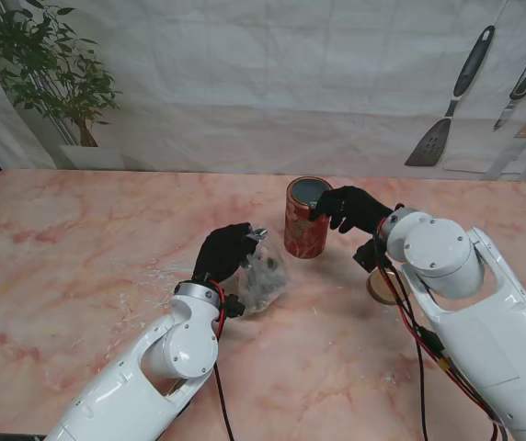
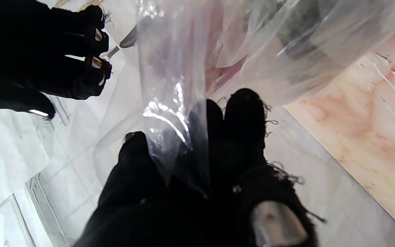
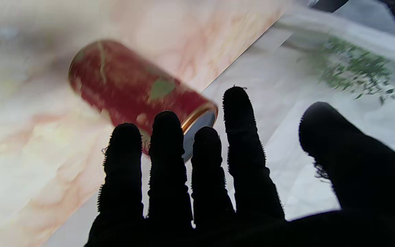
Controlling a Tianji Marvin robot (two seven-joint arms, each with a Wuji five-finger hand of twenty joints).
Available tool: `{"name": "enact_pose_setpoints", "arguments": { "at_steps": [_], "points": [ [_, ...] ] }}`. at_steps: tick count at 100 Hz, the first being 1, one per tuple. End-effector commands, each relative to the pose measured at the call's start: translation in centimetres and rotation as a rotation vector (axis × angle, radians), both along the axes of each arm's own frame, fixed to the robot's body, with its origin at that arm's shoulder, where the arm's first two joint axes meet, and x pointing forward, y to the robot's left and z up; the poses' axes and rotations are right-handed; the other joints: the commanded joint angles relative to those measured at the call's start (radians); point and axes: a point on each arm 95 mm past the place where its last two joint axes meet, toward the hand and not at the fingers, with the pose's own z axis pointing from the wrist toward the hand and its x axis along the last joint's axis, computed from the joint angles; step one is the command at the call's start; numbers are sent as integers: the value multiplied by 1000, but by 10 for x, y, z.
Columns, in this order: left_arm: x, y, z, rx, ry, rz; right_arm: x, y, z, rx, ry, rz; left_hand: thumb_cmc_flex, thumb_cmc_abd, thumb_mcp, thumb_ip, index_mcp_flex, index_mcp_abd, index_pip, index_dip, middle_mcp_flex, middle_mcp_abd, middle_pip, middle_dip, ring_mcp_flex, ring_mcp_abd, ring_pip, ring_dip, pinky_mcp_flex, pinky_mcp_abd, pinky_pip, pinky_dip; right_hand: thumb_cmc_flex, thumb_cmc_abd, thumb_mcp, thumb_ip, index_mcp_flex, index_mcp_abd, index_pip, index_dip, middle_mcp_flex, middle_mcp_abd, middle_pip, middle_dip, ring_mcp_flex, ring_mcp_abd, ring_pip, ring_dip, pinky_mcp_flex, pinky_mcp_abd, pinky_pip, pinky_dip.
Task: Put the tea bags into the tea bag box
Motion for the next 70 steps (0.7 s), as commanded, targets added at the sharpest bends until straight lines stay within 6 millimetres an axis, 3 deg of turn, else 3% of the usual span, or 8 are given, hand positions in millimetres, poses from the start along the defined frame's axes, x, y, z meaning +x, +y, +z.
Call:
{"name": "enact_pose_setpoints", "arguments": {
  "at_steps": [1, 23, 50, 70],
  "points": [
    [2, -3, 7, 0, -10, 1, -6, 2, -15, 16, 58, 47, 58, 59, 3, 37, 5, 93, 84, 18, 18, -43, 29, 2, 168, 163, 394, 15, -122, -157, 302, 20, 26, 28, -21, 36, 30, 6, -11, -17, 8, -20, 16, 14, 13, -26, 35, 17, 2, -20, 40, 16],
    [8, 0, 8, 53, -18, 49, -13, 12, -39, 105, 130, 203, 56, 58, 3, 37, 7, 90, 87, 17, 20, -48, 29, 0, 168, 161, 392, 13, -122, -158, 302, 23, 72, 81, -54, 38, 50, 9, -49, -51, 38, -23, 49, 25, 38, -28, 52, 36, 6, -21, 47, 30],
    [6, -3, 9, 31, -30, 54, -8, 28, -55, 131, 216, 341, 57, 58, 5, 37, 8, 93, 88, 16, 19, -44, 28, -1, 168, 163, 388, 11, -121, -158, 301, 24, 160, 174, -170, 7, 25, -44, -81, -256, 69, -32, 98, 83, 51, -27, 60, 68, 1, -24, 56, 46],
    [2, -7, 8, 7, -47, 37, -2, 38, -58, 79, 280, 422, 62, 54, 6, 37, 12, 100, 86, 14, 23, -41, 22, -5, 168, 162, 375, 3, -121, -158, 301, 25, 201, 203, -229, -8, -16, -103, -55, -350, 71, -32, 100, 97, 53, -28, 63, 79, 0, -26, 60, 53]
  ]
}}
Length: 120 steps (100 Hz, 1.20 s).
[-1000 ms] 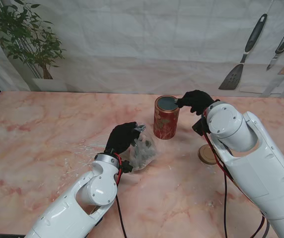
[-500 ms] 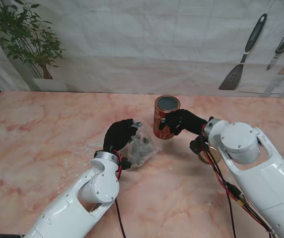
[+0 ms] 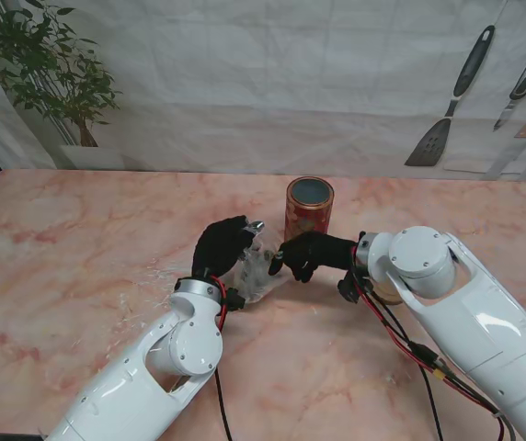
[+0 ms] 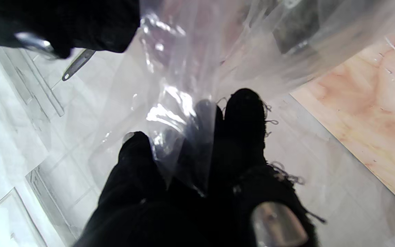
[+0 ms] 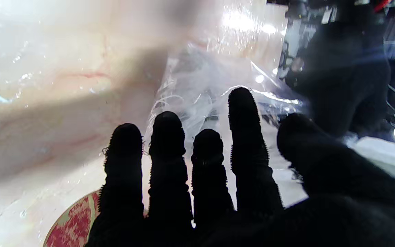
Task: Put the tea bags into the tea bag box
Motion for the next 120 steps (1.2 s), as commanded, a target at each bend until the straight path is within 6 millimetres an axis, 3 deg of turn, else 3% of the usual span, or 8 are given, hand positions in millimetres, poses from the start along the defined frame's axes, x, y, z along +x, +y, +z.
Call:
{"name": "enact_pose_setpoints", "arguments": {
  "at_steps": [1, 58, 82, 89, 94, 101, 103, 120],
  "points": [
    [-3, -6, 1, -20, 2, -23, 2, 1, 2, -12, 4, 12, 63, 55, 6, 37, 12, 100, 83, 14, 24, -41, 15, -6, 168, 162, 374, 2, -121, -157, 301, 18, 18, 25, -36, -17, -30, -49, 13, -25, 22, -21, 37, 23, 31, -19, 30, 16, 1, -19, 38, 17],
    [-30, -16, -2, -107, -31, -211, 5, 5, -11, -75, 16, -51, 66, 54, 6, 38, 13, 106, 81, 11, 27, -37, 7, -10, 167, 166, 366, -8, -123, -150, 296, 18, 14, 11, -47, -34, -101, -157, 25, -53, 140, -59, 75, 64, 141, -33, 91, 52, 71, -11, 112, 47],
    [-30, -22, 0, -191, -49, -255, 5, 11, -14, -166, 16, -41, 67, 52, 5, 37, 13, 106, 81, 10, 23, -30, -12, -16, 168, 170, 316, -34, -130, -93, 263, 0, 4, -94, 23, -72, -36, -166, 97, -73, 242, -89, 98, 75, 232, -43, 135, 58, 138, -4, 155, 62],
    [-30, -23, 0, -197, -56, -256, 4, 14, -15, -204, 8, -37, 66, 53, 5, 37, 13, 106, 81, 10, 21, -29, -17, -18, 167, 170, 309, -38, -132, -88, 259, -3, -48, -130, 65, -82, -4, -159, 97, -80, 260, -92, 104, 73, 247, -43, 146, 52, 151, 0, 161, 65],
    [-30, -23, 1, -203, -58, -259, 4, 16, -15, -223, 3, -27, 67, 52, 5, 37, 13, 106, 81, 10, 22, -29, -21, -19, 167, 170, 302, -42, -133, -81, 254, -7, -98, -161, 115, -87, 21, -152, 74, -60, 268, -98, 106, 71, 255, -47, 151, 47, 158, 0, 162, 66],
    [-30, -23, 0, -215, -58, -264, 4, 19, -16, -244, -6, -13, 68, 53, 6, 37, 12, 105, 80, 10, 21, -26, -25, -20, 167, 170, 298, -44, -133, -76, 253, -10, -156, -206, 181, -51, 38, -136, 32, -4, 269, -104, 107, 70, 259, -52, 154, 42, 166, 0, 162, 67],
    [-30, -24, 0, -219, -58, -265, 4, 20, -16, -249, -10, -9, 68, 52, 6, 37, 12, 105, 80, 10, 22, -27, -26, -20, 167, 171, 297, -44, -133, -74, 252, -11, -177, -218, 201, -26, 41, -131, 6, 52, 269, -106, 107, 70, 261, -53, 155, 41, 167, 0, 162, 67],
    [-29, -23, 0, -230, -56, -266, 4, 22, -18, -256, -16, 8, 67, 53, 5, 37, 12, 105, 80, 10, 22, -33, -27, -20, 168, 171, 293, -47, -134, -65, 251, -17, -210, -279, 168, -50, 28, -102, -14, 72, 259, -115, 106, 74, 259, -64, 153, 39, 173, -6, 161, 65]
  ]
}}
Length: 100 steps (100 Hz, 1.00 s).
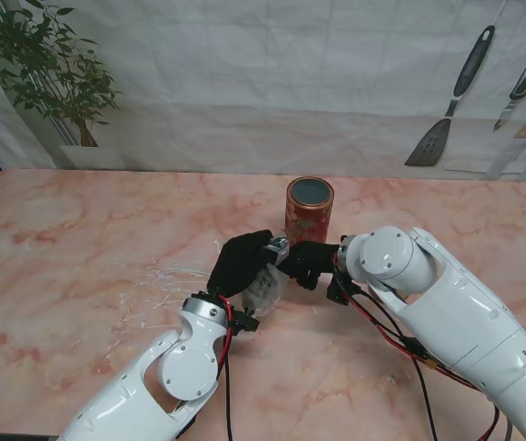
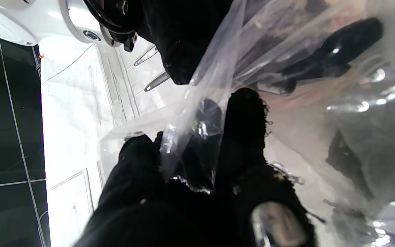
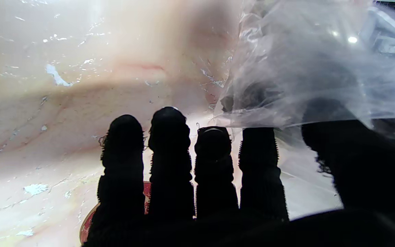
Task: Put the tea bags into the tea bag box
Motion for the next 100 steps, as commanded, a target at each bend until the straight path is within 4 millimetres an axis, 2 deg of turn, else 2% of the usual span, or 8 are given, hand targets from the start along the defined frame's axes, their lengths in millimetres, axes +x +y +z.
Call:
{"name": "enact_pose_setpoints", "arguments": {
  "at_steps": [1, 13, 24, 30, 42, 50, 80, 100],
  "points": [
    [1, -4, 4, -11, -3, -14, -2, 2, -3, 3, 5, 10, 67, 53, 5, 26, 12, 105, 80, 10, 22, -33, -24, -20, 168, 171, 292, -11, -134, -64, 251, -13, -45, -42, -19, -9, -6, 12, -17, 12, 2, -28, 33, 24, 25, -26, 39, -6, 13, -4, 34, 15],
    [2, -4, 2, -20, 6, -22, -2, 1, -6, 53, 3, -4, 68, 54, 5, 26, 11, 106, 78, 10, 22, -33, -24, -19, 168, 173, 292, -12, -134, -64, 252, -15, -44, -37, -11, -10, 8, -56, -6, 27, 16, -31, 35, 24, 38, -25, 45, -6, 28, 5, 34, 13],
    [4, -4, -1, -20, 22, -26, -1, -3, -5, 163, 54, -31, 67, 53, 4, 26, 11, 106, 78, 10, 20, -32, -25, -19, 167, 172, 290, -12, -135, -60, 247, -19, -57, 38, 20, -4, -21, -104, -12, 33, 10, -21, 32, 19, 29, -15, 42, -9, 18, 12, 32, 9],
    [5, -3, -2, -22, 30, -26, 0, -5, -4, 186, 80, -25, 68, 52, 5, 26, 11, 106, 78, 10, 20, -30, -25, -19, 167, 173, 287, -14, -136, -55, 245, -22, -29, 77, -6, -43, -62, -125, -16, 2, -13, -13, 28, 22, 9, -11, 35, -4, -4, 7, 35, 9],
    [7, -5, -4, -40, 35, -33, 0, -8, -4, 163, 79, -16, 67, 55, 4, 25, 7, 105, 75, 9, 14, -29, -31, -20, 166, 172, 264, -23, -139, -39, 233, -31, -10, 70, -9, -52, -99, -150, -16, -14, -18, -17, 26, 23, 6, -14, 34, -1, -3, 6, 35, 9],
    [7, -6, -3, -58, 33, -45, -1, -7, -4, 137, 75, 3, 69, 57, 5, 26, 3, 107, 72, 9, 5, -25, -38, -21, 166, 172, 240, -32, -141, -22, 218, -39, -44, 36, 27, 5, -109, -142, -20, 12, -25, -19, 24, 29, 2, -17, 30, 6, -4, 3, 35, 8],
    [5, -8, 2, -91, 2, -37, -2, 0, -7, -11, 3, 79, 76, 56, 3, 25, -4, 123, 72, 13, -18, -4, -74, -27, 140, 177, 187, -43, -148, 28, 178, -56, -31, -132, 13, -19, -91, -97, -32, 33, -31, -34, 25, 40, 6, -35, 32, 13, 3, -1, 35, 8],
    [4, -8, 3, -128, 2, -42, -3, 3, -8, -70, -26, 106, 78, 54, 3, 25, -4, 130, 71, 14, -21, -1, -83, -27, 135, 180, 178, -43, -149, 40, 171, -58, -76, -236, 100, -38, -54, -34, -42, 40, -38, -39, 22, 50, 5, -42, 30, 15, 8, -4, 34, 8]
  ]
}}
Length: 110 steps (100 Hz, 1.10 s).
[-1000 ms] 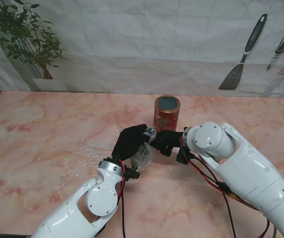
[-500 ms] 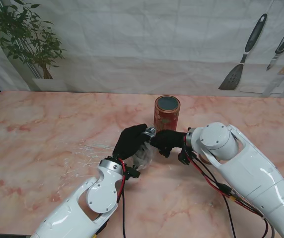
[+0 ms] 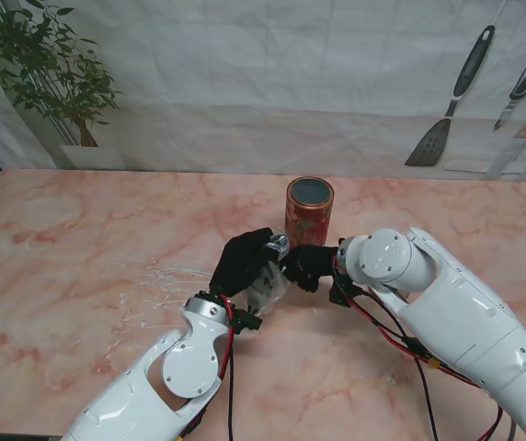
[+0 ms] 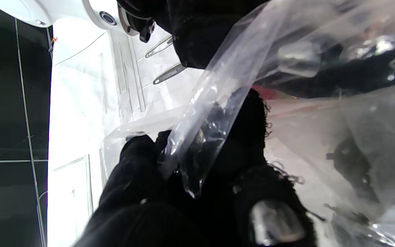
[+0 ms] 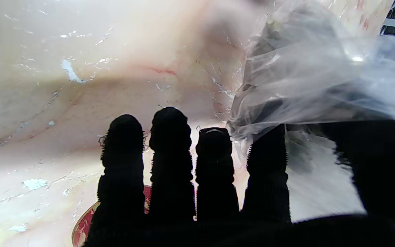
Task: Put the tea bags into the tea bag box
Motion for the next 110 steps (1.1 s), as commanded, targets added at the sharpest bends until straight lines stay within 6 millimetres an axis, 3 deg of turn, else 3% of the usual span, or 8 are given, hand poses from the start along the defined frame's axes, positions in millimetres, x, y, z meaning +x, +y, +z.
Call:
{"name": "enact_pose_setpoints", "arguments": {
  "at_steps": [1, 33, 42, 55, 63, 83, 93, 110],
  "points": [
    [0, -5, 9, -26, -16, -17, -4, 2, -3, -26, 3, 30, 75, 54, -1, 20, 5, 118, 72, 16, -10, -8, -58, -27, 135, 180, 177, -18, -149, 39, 170, -21, -29, -82, 51, -27, 20, 94, -21, -5, -16, -26, 22, 27, -5, -29, 25, 14, 7, -4, 34, 8],
    [2, -7, 11, -54, -30, 6, -7, 4, -7, -87, -74, 43, 77, 53, -2, 20, 6, 118, 72, 17, -9, -6, -61, -25, 135, 181, 174, -17, -149, 46, 166, -22, 26, -195, 154, -35, 147, 218, 97, 40, 11, -69, 27, 35, 25, -64, 32, 2, 43, -24, 20, -5],
    [1, -6, 11, -62, -31, 4, -7, 5, -9, -74, -79, 8, 77, 53, -1, 20, 6, 118, 72, 17, -10, -8, -61, -24, 134, 181, 174, -16, -149, 47, 166, -22, 21, -94, 97, -28, 191, 213, 126, 45, 43, -69, 36, 30, 43, -60, 45, -5, 55, -22, 22, -7],
    [1, -7, 8, -44, -23, -11, -8, 6, -12, -23, -87, -84, 75, 53, -2, 20, 6, 118, 71, 18, -10, -8, -62, -24, 132, 182, 173, -15, -149, 47, 166, -22, -35, 172, -56, 2, 299, 202, 156, 36, 118, -55, 62, 16, 87, -42, 77, -9, 65, -15, 50, 2],
    [2, -7, 6, -35, -14, -10, -8, 6, -11, 3, -83, -113, 76, 53, -1, 20, 5, 118, 70, 18, -10, -8, -63, -24, 132, 182, 172, -16, -150, 48, 165, -22, -46, 214, -64, 15, 322, 190, 121, 8, 132, -44, 67, 2, 93, -29, 83, -14, 63, -7, 54, 3],
    [5, -8, 3, -43, 8, -18, -7, 3, -3, 68, -22, -123, 76, 53, -2, 20, 6, 118, 70, 18, -10, -5, -64, -23, 131, 181, 170, -16, -150, 50, 164, -22, -40, 196, -50, 9, 168, 86, -5, -43, 101, -40, 60, -7, 77, -24, 77, -19, 54, -5, 57, 5],
    [5, -9, 1, -47, 16, -30, -7, 2, -2, 77, -21, -131, 76, 53, -1, 20, 6, 119, 70, 18, -11, -6, -64, -23, 131, 183, 170, -16, -150, 51, 163, -23, -43, 142, -66, -3, 38, 117, -59, -53, 74, -47, 57, 3, 66, -35, 73, -15, 53, -8, 60, 7],
    [6, -10, -1, -41, 24, -42, -7, 2, 0, 140, -1, -166, 75, 53, -2, 20, 6, 118, 70, 18, -11, -7, -64, -23, 132, 182, 170, -17, -150, 51, 163, -22, -96, 102, -63, -18, 38, 161, -48, -36, 74, -44, 58, 22, 68, -36, 77, -2, 54, -5, 68, 12]
  ]
}}
